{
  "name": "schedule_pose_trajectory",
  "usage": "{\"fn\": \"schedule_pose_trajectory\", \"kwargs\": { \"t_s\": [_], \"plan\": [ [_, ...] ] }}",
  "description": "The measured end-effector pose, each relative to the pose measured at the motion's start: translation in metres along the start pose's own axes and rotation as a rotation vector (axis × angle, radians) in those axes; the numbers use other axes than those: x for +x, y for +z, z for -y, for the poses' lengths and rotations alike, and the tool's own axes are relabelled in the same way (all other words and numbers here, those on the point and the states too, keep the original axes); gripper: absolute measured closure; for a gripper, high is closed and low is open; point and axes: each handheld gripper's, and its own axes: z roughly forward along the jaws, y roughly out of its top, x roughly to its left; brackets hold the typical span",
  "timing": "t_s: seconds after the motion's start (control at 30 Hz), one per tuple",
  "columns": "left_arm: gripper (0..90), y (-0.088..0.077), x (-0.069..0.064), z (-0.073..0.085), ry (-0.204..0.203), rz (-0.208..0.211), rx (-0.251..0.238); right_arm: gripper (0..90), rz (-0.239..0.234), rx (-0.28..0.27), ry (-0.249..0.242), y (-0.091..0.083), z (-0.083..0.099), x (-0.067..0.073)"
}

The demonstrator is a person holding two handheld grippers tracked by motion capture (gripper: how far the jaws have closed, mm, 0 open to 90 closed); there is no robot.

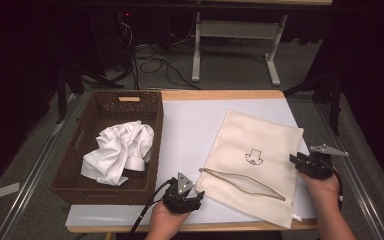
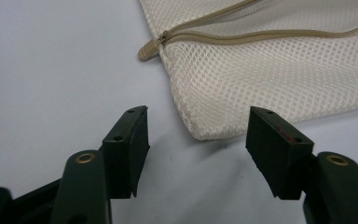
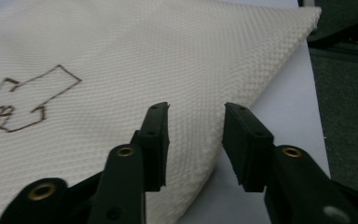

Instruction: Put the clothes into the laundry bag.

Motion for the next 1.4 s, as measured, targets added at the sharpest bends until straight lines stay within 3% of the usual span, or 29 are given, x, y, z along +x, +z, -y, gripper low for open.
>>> {"fn": "schedule_pose_trajectory", "kwargs": {
  "t_s": [0.07,0.13,0.17,0.23,0.27,0.37,0.4,0.47,0.53,0.63,0.67,0.7,0.77,0.83,0.9,1.0,1.1,1.27,1.4],
  "plan": [
    [43.3,0.002,-0.001,0.0,0.016,0.002,0.015,54.3,-0.01,-0.021,-0.014,-0.008,0.002,0.006],
    [57.5,0.002,-0.003,0.0,0.04,-0.015,0.017,50.2,-0.015,-0.043,-0.041,-0.015,0.006,0.011],
    [61.5,0.003,-0.006,-0.001,0.074,-0.012,0.023,48.5,-0.016,-0.048,-0.039,-0.019,0.008,0.014],
    [77.5,0.003,-0.006,-0.003,0.079,-0.005,0.022,46.0,-0.021,-0.053,-0.049,-0.024,0.012,0.02],
    [81.3,0.004,-0.006,-0.003,0.078,-0.003,0.02,45.5,-0.018,-0.053,-0.052,-0.027,0.014,0.022],
    [83.2,0.006,-0.003,-0.005,0.088,-0.055,0.015,43.9,-0.024,-0.066,-0.059,-0.036,0.019,0.028],
    [83.1,0.006,-0.003,-0.005,0.088,-0.055,0.015,42.7,-0.027,-0.072,-0.058,-0.039,0.02,0.03],
    [82.3,0.006,0.006,-0.005,0.051,-0.089,0.012,38.7,-0.031,-0.083,-0.055,-0.046,0.023,0.034],
    [79.9,0.006,0.008,-0.005,0.047,-0.096,0.014,32.8,-0.037,-0.094,-0.065,-0.051,0.027,0.038],
    [65.6,0.004,0.012,-0.006,0.028,-0.082,0.007,28.7,-0.067,-0.094,-0.063,-0.057,0.033,0.046],
    [65.6,0.003,0.012,-0.007,0.026,-0.082,-0.008,28.7,-0.067,-0.094,-0.063,-0.057,0.033,0.046],
    [53.4,0.001,0.012,-0.009,0.036,-0.084,-0.03,27.5,-0.076,-0.091,-0.08,-0.059,0.036,0.052],
    [42.7,0.0,0.011,-0.012,0.052,-0.098,-0.041,23.5,-0.074,-0.098,-0.093,-0.058,0.037,0.057],
    [39.3,-0.001,0.01,-0.013,0.055,-0.098,-0.049,21.7,-0.077,-0.103,-0.084,-0.058,0.037,0.058],
    [28.3,-0.004,0.01,-0.014,0.049,-0.087,-0.066,16.0,-0.074,-0.135,-0.065,-0.06,0.032,0.065],
    [24.6,-0.006,0.01,-0.014,0.061,-0.078,-0.079,12.2,-0.054,-0.138,-0.073,-0.063,0.029,0.071],
    [18.4,-0.007,0.01,-0.016,0.038,-0.069,-0.083,0.4,-0.054,-0.131,-0.084,-0.061,0.025,0.089],
    [15.0,-0.007,0.008,-0.017,0.039,-0.06,-0.087,0.3,-0.074,-0.138,-0.125,-0.062,0.025,0.106],
    [15.5,-0.008,0.008,-0.018,0.032,-0.068,-0.1,0.3,-0.082,-0.151,-0.147,-0.062,0.025,0.109]
  ]
}}
